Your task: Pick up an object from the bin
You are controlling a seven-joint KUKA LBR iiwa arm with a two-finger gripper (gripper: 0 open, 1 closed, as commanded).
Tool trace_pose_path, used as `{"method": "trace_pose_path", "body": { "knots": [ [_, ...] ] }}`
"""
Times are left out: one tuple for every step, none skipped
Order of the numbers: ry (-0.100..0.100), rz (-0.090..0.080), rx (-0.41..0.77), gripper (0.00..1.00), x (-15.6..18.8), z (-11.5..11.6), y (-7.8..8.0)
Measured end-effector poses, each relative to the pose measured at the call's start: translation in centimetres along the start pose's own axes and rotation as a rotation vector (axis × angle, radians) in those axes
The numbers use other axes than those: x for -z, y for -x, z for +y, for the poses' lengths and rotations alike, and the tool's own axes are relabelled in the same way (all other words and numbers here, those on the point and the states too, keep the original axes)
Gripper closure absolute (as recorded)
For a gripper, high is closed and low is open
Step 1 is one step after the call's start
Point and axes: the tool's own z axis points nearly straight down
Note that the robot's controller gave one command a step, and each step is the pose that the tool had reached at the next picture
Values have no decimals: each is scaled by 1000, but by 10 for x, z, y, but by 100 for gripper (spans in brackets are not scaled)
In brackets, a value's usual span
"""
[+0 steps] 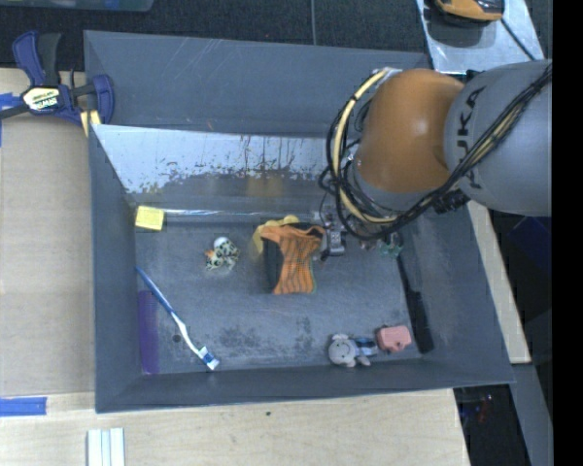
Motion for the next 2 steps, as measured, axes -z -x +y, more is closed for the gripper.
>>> {"method": "trace_pose_path", "body": {
  "knots": [
    [-2, -1, -9, 100, 33, -15, 9],
    [1, 0, 1, 100, 102, -7, -7]
  ]
}}
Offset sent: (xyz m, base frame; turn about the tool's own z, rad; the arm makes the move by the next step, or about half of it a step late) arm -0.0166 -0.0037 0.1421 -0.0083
